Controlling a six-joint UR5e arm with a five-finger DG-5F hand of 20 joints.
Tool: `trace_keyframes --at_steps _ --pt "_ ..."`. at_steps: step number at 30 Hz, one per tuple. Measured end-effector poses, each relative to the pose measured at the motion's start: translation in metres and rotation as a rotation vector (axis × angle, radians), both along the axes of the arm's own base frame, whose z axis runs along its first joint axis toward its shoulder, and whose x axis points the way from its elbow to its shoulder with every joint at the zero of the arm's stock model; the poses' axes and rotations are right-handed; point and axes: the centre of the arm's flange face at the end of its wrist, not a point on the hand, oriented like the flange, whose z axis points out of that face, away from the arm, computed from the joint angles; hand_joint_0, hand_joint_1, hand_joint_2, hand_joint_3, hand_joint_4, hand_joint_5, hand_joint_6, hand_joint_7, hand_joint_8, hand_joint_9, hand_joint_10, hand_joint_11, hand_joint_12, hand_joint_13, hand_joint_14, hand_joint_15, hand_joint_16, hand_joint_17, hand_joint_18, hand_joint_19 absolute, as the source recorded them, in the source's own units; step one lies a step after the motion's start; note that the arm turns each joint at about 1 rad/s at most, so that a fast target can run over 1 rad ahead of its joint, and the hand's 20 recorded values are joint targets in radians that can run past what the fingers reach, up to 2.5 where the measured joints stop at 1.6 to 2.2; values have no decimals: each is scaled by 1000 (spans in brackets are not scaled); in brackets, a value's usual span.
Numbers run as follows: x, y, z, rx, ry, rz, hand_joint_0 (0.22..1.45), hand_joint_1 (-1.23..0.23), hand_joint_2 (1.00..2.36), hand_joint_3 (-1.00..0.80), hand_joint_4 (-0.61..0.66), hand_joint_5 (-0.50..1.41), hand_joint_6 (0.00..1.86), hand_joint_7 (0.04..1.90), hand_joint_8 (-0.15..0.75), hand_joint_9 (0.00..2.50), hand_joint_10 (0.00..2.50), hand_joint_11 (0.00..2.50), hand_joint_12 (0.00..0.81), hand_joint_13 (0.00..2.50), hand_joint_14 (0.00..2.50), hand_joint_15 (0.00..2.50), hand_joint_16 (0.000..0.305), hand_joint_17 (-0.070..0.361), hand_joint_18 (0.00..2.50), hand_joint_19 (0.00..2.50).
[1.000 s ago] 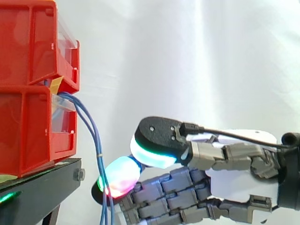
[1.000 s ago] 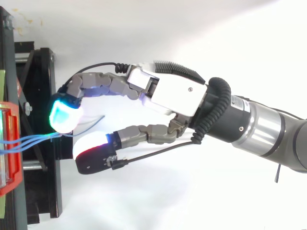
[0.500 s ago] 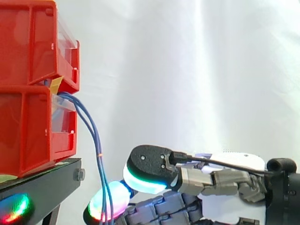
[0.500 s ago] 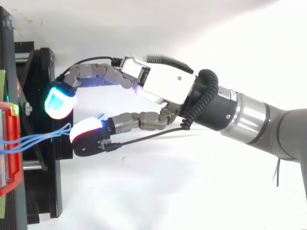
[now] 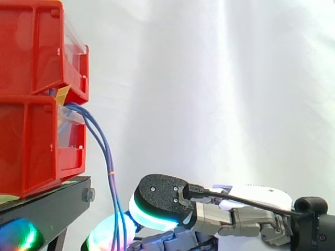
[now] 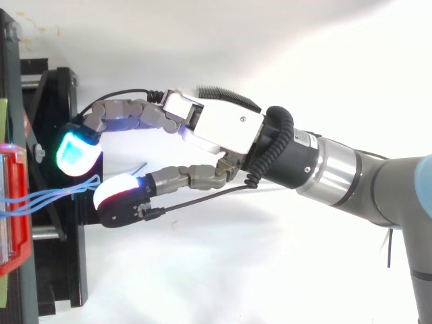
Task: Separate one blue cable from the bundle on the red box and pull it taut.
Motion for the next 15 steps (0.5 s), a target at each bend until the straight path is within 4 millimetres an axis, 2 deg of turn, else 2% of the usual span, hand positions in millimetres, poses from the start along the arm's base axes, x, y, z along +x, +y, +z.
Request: trace_keyframes --at_steps 3,9,15 --pt "3 3 1 5 -11 15 562 -645 1000 -500 320 -114 504 1064 297 554 0 28 345 480 4 136 51 114 421 304" --pt "14 13 16 5 -29 65 567 -647 1000 -500 304 -101 503 1167 301 562 0 38 343 482 4 134 50 113 417 311" --pt "18 14 25 31 -31 83 577 -654 1000 -500 289 -94 503 1227 298 564 2 39 341 487 4 134 50 112 424 316"
